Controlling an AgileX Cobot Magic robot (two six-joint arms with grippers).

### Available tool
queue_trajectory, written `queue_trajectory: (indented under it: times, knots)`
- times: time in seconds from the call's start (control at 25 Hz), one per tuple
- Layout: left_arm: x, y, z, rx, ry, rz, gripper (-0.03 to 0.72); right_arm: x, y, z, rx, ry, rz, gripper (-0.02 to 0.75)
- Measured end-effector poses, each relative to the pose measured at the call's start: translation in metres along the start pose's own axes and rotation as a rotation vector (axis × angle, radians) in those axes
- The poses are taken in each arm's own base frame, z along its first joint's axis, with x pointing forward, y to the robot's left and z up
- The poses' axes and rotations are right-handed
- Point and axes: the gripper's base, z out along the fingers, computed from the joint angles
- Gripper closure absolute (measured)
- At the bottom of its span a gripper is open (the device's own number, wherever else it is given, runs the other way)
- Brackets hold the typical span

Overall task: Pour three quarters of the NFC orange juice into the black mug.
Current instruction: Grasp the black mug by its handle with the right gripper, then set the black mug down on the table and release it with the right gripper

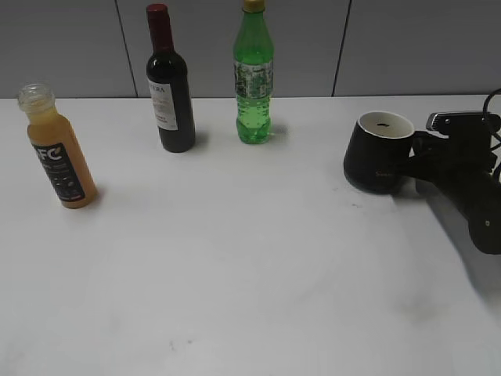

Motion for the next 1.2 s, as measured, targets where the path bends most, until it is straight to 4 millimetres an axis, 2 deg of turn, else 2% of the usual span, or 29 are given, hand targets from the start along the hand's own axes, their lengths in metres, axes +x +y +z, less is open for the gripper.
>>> queue_trajectory:
  times: [0.2,0.28,0.44,0.56,0.76,0.88,1.04,1.2]
  knots:
    - [0.000,0.000,0.000,0.000,0.000,0.000,0.449,-0.004,0.004,0.001,-0.028,0.006,-0.015,0.706]
    - [0.000,0.000,0.000,0.000,0.000,0.000,0.449,-0.012,0.012,0.000,-0.060,-0.003,-0.033,0.706]
    - [0.000,0.000,0.000,0.000,0.000,0.000,0.449,-0.036,0.048,-0.006,-0.186,-0.071,-0.069,0.706]
    - [0.000,0.000,0.000,0.000,0.000,0.000,0.449,-0.046,0.084,-0.016,-0.295,-0.107,-0.089,0.706]
    - [0.000,0.000,0.000,0.000,0.000,0.000,0.449,-0.039,0.143,-0.044,-0.469,-0.094,-0.129,0.706]
    - [0.000,0.000,0.000,0.000,0.000,0.000,0.449,-0.030,0.168,-0.063,-0.555,-0.074,-0.161,0.706]
    - [0.000,0.000,0.000,0.000,0.000,0.000,0.449,-0.018,0.188,-0.087,-0.638,-0.034,-0.193,0.706]
    - [0.000,0.000,0.000,0.000,0.000,0.000,0.449,-0.009,0.193,-0.098,-0.669,-0.006,-0.219,0.706]
